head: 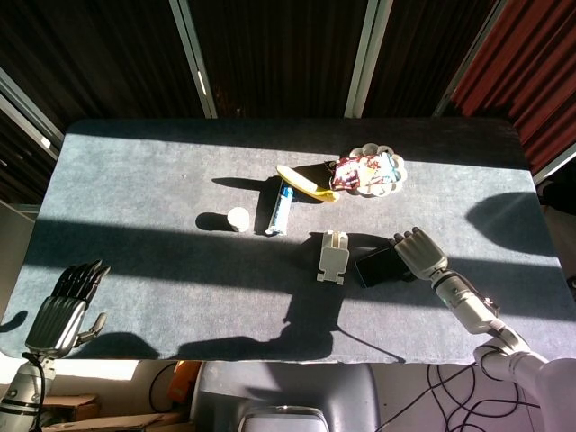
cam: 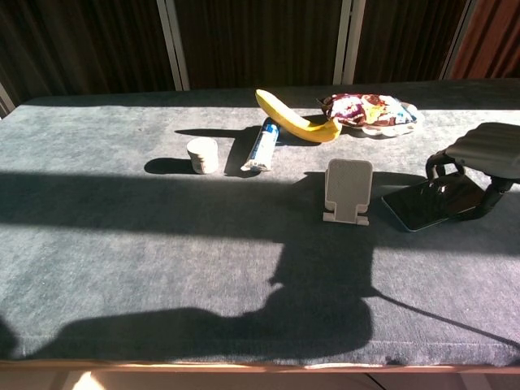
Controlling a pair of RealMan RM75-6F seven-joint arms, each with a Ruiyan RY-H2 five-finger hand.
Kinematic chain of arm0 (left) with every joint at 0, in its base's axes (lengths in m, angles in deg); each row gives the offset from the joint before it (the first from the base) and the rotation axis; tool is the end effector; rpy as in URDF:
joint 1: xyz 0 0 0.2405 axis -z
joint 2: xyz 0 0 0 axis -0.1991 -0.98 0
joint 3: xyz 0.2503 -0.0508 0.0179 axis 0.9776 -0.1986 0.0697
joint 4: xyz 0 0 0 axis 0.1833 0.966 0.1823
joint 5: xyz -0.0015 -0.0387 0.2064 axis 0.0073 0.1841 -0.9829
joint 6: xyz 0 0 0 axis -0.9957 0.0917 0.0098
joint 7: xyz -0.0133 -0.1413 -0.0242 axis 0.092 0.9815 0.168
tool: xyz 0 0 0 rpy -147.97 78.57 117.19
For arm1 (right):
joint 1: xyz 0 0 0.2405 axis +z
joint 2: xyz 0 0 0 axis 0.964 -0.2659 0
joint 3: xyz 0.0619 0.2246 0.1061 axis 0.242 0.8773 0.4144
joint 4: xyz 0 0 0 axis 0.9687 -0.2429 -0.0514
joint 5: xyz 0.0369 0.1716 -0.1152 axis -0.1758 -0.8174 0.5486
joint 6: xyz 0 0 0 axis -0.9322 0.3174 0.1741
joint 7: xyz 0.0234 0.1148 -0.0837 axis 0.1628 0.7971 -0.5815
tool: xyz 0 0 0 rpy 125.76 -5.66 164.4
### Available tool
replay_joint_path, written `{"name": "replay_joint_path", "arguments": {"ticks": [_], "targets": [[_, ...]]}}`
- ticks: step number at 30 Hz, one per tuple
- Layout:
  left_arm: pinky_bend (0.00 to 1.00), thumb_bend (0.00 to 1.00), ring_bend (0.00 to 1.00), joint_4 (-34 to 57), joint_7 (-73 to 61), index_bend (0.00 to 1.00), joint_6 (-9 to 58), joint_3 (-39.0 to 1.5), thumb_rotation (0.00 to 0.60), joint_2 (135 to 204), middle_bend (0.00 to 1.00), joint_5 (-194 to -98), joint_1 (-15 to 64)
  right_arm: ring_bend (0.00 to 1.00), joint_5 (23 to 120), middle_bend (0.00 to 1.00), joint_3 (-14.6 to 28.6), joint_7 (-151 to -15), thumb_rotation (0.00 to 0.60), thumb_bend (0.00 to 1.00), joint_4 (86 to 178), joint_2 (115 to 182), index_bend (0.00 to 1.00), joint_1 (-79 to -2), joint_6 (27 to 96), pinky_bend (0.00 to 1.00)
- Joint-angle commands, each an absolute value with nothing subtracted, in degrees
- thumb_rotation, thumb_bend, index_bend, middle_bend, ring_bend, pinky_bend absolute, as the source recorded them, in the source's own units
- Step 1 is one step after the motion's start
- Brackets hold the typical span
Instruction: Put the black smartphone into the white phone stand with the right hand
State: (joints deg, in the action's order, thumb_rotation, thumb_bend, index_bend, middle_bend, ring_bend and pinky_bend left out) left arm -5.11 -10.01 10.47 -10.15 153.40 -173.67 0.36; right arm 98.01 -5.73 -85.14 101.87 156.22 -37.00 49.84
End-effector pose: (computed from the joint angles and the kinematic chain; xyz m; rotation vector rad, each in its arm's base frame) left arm -0.2971 0.2049 0.1197 -1.6211 -0.8584 -0.8569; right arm -0.3076 -0.3686 0.0234 2.0202 -0.5124 0.4764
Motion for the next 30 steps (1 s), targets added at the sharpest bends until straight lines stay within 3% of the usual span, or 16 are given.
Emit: {"name": "replay_joint_path", "arguments": {"ticks": [1, 11, 30], "targets": [[0.06, 0.38, 0.00, -5.1, -9.8, 0.00, 10.4, -10.1, 0.600, 153.3, 0.00, -173.8, 0.3, 0.50, 98.1, 0.68, -5.7, -85.3, 0.600, 0.33, 102.2, 156.1, 0.98, -37.3, 50.3, 0.50], [0.06, 0.38, 0.00, -5.0, -9.3, 0.00, 10.3, -10.1, 0.600, 153.2, 0.00, -174.0, 0.3, 0.52, 98.3, 0.71, -5.3, -85.5, 0.600, 0.33, 102.6, 155.6, 0.98, -37.7, 52.1, 0.51], [0.06, 0.38, 0.00, -4.7, -7.0, 0.00, 9.9, -9.6, 0.600, 152.5, 0.00, -175.3, 0.3, 0.55, 103.0, 0.72, -3.2, -101.2, 0.600, 0.33, 103.5, 151.9, 1.00, -39.1, 68.3, 0.51]]}}
